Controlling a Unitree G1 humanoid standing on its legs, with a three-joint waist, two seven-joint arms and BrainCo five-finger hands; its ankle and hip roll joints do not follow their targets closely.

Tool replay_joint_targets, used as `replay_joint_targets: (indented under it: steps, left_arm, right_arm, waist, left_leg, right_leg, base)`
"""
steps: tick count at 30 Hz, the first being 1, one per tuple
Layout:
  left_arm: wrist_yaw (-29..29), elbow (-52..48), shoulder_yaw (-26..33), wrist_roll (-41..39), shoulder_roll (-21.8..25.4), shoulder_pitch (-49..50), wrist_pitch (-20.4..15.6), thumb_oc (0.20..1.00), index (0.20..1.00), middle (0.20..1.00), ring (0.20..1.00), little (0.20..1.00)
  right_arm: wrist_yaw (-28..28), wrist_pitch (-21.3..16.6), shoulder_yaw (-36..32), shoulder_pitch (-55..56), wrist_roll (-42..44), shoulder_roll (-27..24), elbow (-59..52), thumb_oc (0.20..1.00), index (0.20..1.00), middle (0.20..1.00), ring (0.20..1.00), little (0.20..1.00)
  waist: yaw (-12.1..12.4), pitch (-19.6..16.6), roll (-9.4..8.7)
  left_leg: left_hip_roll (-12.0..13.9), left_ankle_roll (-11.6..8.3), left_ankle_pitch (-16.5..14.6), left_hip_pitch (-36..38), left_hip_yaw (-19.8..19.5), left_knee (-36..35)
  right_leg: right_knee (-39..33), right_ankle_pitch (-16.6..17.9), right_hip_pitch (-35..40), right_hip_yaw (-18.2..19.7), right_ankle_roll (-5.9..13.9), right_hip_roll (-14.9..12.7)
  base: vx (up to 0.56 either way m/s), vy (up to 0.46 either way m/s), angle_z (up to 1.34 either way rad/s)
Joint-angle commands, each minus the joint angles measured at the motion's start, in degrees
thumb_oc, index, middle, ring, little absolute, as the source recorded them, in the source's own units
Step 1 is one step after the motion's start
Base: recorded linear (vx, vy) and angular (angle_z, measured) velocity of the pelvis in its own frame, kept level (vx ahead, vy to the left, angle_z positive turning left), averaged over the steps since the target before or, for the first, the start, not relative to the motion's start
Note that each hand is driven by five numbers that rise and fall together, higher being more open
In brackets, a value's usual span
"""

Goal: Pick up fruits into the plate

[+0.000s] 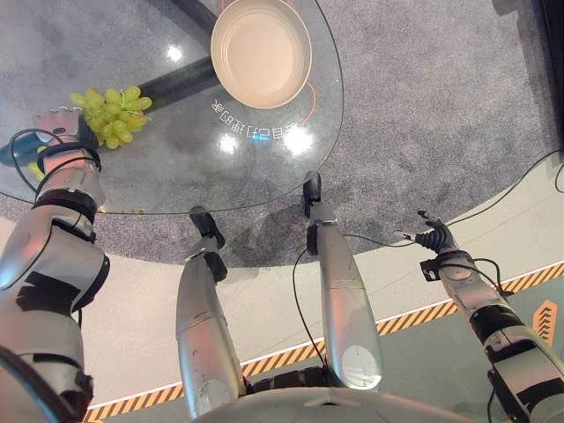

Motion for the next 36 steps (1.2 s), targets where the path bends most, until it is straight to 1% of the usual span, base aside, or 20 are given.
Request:
replay_joint_targets:
  steps: [1,6,9,12,13,14,16,17,18,20,22,23,24,25,26,28,30,31,33,36]
  left_arm:
    - [0.17,3.1,1.6,1.72,0.11,6.03,1.21,0.2,0.2,0.2,0.2,0.2]
    - [3.28,2.61,2.79,-0.4,-0.01,7.54,0.54,0.2,0.2,0.2,0.2,0.2]
    - [6.05,2.12,4.07,-3.63,0.09,8.33,-1.25,0.2,0.2,0.2,0.2,0.2]
    - [9.61,0.87,6.45,-9.54,0.17,9.53,-4.05,0.2,0.2,0.2,0.2,0.2]
    - [10.32,0.24,7.54,-11.65,0.36,9.55,-5.03,0.2,0.2,0.2,0.2,0.2]
    - [10.75,-0.52,8.94,-14.47,0.36,10.18,-6.28,0.2,0.2,0.2,0.2,0.2]
    - [12.74,-2.15,11.73,-18.86,0.19,11.36,-10.35,0.2,0.2,0.2,0.2,0.2]
    - [12.58,-4.14,13.94,-21.92,0.06,12.17,-12.61,0.2,0.2,0.2,0.2,0.2]
    - [12.88,-4.74,14.62,-24.74,-0.05,12.5,-14.38,0.2,0.2,0.2,0.2,0.2]
    - [12.3,-9.25,18.18,-31.32,-0.44,14.39,-17.26,0.2,0.2,0.2,0.2,0.2]
    - [11.48,-12.22,20.48,-34.45,-0.97,15.72,-18.39,0.2,0.2,0.2,0.2,0.2]
    - [10.25,-16.45,23.39,-39.91,-2.48,18.1,-21.77,0.2,0.2,0.2,0.2,0.2]
    - [10.06,-17.38,23.78,-40.24,-2.74,18.61,-21.54,0.2,0.2,0.2,0.2,0.2]
    - [9.99,-19.58,24.74,-42.01,-3.45,19.95,-22.27,0.2,0.2,0.2,0.2,0.2]
    - [9.57,-21.64,25.78,-44.04,-4.33,21.25,-23.99,0.2,0.2,0.2,0.2,0.2]
    - [8.03,-24.83,27.67,-46.57,-5.42,23.17,-24.85,0.2,0.2,0.2,0.2,0.2]
    - [6.28,-27.16,28.99,-50.3,-6.49,24.86,-26.57,0.2,0.2,0.2,0.2,0.2]
    - [4.21,-29.08,29.8,-53.39,-7.19,25.96,-26.81,0.2,0.2,0.2,0.2,0.2]
    - [3.26,-30.64,30.17,-55.48,-7.73,26.38,-26.83,0.2,0.2,0.2,0.2,0.2]
    - [0.19,-33.67,30.82,-61.06,-8.31,26.7,-26.95,0.2,0.2,0.2,0.2,0.2]
  right_arm:
    - [-1.98,-0.95,-0.56,3.47,1.87,-3.03,-2.39,1.0,1.0,1.0,1.0,1.0]
    - [-2.95,-1.45,-0.64,3.27,2.02,-2.88,-4.4,1.0,1.0,1.0,1.0,1.0]
    - [-3.06,-1.55,-0.78,3.71,1.95,-2.64,-5.57,1.0,1.0,1.0,1.0,1.0]
    - [-3.14,-1.99,-0.89,4.8,1.71,-2.32,-6.82,1.0,1.0,1.0,1.0,1.0]
    - [-3.31,-2.23,-1.06,4.95,1.53,-2.14,-7.33,1.0,1.0,1.0,1.0,1.0]
    - [-3.47,-2.32,-1.07,5.5,1.3,-1.86,-7.84,1.0,1.0,1.0,1.0,1.0]
    - [-3.65,-2.51,-1.16,6.31,0.87,-1.24,-8.75,1.0,1.0,1.0,1.0,1.0]
    - [-3.99,-2.5,-1.15,6.91,0.43,-0.62,-9.42,1.0,1.0,1.0,1.0,1.0]
    - [-4.03,-2.66,-1.1,7.22,0.2,-0.38,-9.75,1.0,1.0,1.0,1.0,1.0]
    - [-4.57,-2.55,-1.06,8.68,-0.58,0.79,-11.76,1.0,1.0,1.0,1.0,1.0]
    - [-4.98,-1.73,-1.03,9.29,-1.06,1.54,-13.28,1.0,1.0,1.0,1.0,1.0]
    - [-5.61,-1.35,-0.87,9.97,-1.74,2.78,-14.26,1.0,1.0,1.0,1.0,1.0]
    - [-5.72,-1.24,-0.9,10.12,-1.91,2.97,-14.41,1.0,1.0,1.0,1.0,1.0]
    - [-5.9,-1.03,-1.04,10.49,-2.5,3.53,-14.72,1.0,1.0,1.0,1.0,1.0]
    - [-6.01,-0.8,-1.11,10.69,-2.8,4.06,-14.83,1.0,1.0,1.0,1.0,1.0]
    - [-5.92,-0.4,-1.33,11.08,-3.23,4.83,-15.03,1.0,1.0,1.0,1.0,1.0]
    - [-5.66,-0.49,-1.65,11.49,-3.89,5.47,-14.59,1.0,1.0,1.0,1.0,1.0]
    - [-5.49,-0.4,-1.95,11.88,-4.33,5.94,-14.2,1.0,1.0,1.0,1.0,1.0]
    - [-5.35,-0.22,-2.17,12.12,-4.59,6.2,-14.07,1.0,1.0,1.0,1.0,1.0]
    - [-4.99,-0.86,-2.66,12.62,-5.25,6.56,-13.25,1.0,1.0,1.0,1.0,1.0]
  waist:
    - [0.35,-0.84,-3.04]
    - [0.52,-0.84,-3.27]
    - [0.62,-0.84,-3.25]
    - [0.81,-0.84,-3.12]
    - [0.66,-0.84,-3.25]
    - [0.75,-0.84,-3.17]
    - [0.98,-0.84,-2.92]
    - [1.22,-0.84,-2.7]
    - [1.29,-0.84,-2.62]
    - [1.8,-0.84,-2.24]
    - [2.11,-0.84,-2.03]
    - [2.81,-0.84,-1.54]
    - [2.92,-0.84,-1.44]
    - [3.26,-0.84,-1.18]
    - [3.66,-0.84,-0.92]
    - [4.23,-0.84,-0.61]
    - [4.65,-0.84,-0.25]
    - [4.88,-0.84,0.02]
    - [4.94,-0.84,0.17]
    - [5.08,-0.84,0.45]
  left_leg:
    - [-5.19,1.04,-2.87,-2.52,0.12,2.09]
    - [-5.27,0.97,-2.41,-1.84,0.26,1.07]
    - [-5.3,0.94,-2.2,-1.35,0.37,0.55]
    - [-5.42,0.98,-1.98,-0.46,0.39,-0.18]
    - [-5.63,1.44,0.3,-1.07,0.99,-1.31]
    - [-5.67,1.42,0.42,-0.54,1.08,-1.68]
    - [-5.76,1.44,0.82,0.55,1.24,-2.81]
    - [-5.9,1.36,1.0,1.53,1.36,-3.54]
    - [-5.94,1.32,1.07,1.98,1.42,-3.83]
    - [-6.24,1.28,1.41,3.84,1.5,-5.4]
    - [-6.43,1.27,1.55,5.16,1.63,-6.33]
    - [-6.53,1.17,1.79,6.95,1.79,-7.66]
    - [-6.59,1.18,1.81,7.38,1.8,-7.89]
    - [-6.72,1.19,1.87,8.56,1.81,-8.55]
    - [-6.72,1.19,2.0,9.67,1.88,-9.29]
    - [-6.67,1.19,2.17,11.56,2.07,-10.35]
    - [-6.61,1.2,2.32,13.2,2.2,-11.13]
    - [-6.57,1.29,2.35,14.8,2.37,-11.73]
    - [-6.56,1.34,2.37,15.82,2.56,-12.11]
    - [-6.59,1.46,2.5,17.72,2.81,-13.05]
  right_leg:
    - [-0.18,-1.03,0.62,-2.44,-1.65,5.88]
    - [-0.8,-0.88,1.23,-2.71,-1.61,6.13]
    - [-0.96,-0.96,1.63,-2.74,-1.55,6.19]
    - [-1.27,-1.08,2.33,-2.7,-1.36,6.19]
    - [-2.32,0.84,1.65,-2.75,-1.71,5.96]
    - [-2.54,0.78,2.1,-2.71,-1.64,5.99]
    - [-3.04,0.62,2.97,-2.74,-1.53,6.02]
    - [-3.53,0.55,3.83,-2.81,-1.47,5.96]
    - [-3.77,0.52,4.26,-2.84,-1.45,5.92]
    - [-4.71,0.34,6.05,-3.01,-1.28,5.89]
    - [-5.23,0.15,7.34,-3.26,-1.2,5.81]
    - [-5.65,-0.2,9.0,-3.91,-1.0,5.4]
    - [-5.75,-0.27,9.38,-4.03,-0.97,5.32]
    - [-6.06,-0.42,10.44,-4.34,-0.83,5.09]
    - [-6.37,-0.59,11.49,-4.68,-0.69,4.82]
    - [-6.86,-0.89,13.25,-5.32,-0.51,4.37]
    - [-7.26,-1.16,14.9,-5.87,-0.4,3.97]
    - [-7.59,-1.34,16.36,-6.23,-0.36,3.75]
    - [-7.95,-1.39,17.4,-6.44,-0.34,3.57]
    - [-8.91,-1.43,19.46,-6.9,-0.37,3.25]
  base:
    - [0.0,0.0,0.0]
    - [0.0,0.0,0.0]
    - [0.0,0.0,0.0]
    - [-0.03,-0.007,0.0]
    - [-0.07,-0.022,0.0]
    - [-0.07,-0.019,-0.01]
    - [0.0,0.0,0.0]
    - [0.0,0.0,0.0]
    - [0.0,0.0,0.0]
    - [-0.01,-0.016,0.02]
    - [-0.02,-0.036,0.05]
    - [-0.02,-0.035,0.05]
    - [-0.01,-0.039,0.07]
    - [0.0,-0.03,0.1]
    - [0.0,-0.039,0.11]
    - [0.01,-0.034,0.09]
    - [0.03,-0.027,0.1]
    - [0.05,-0.024,0.07]
    - [0.02,-0.01,0.01]
    - [0.01,-0.011,0.07]
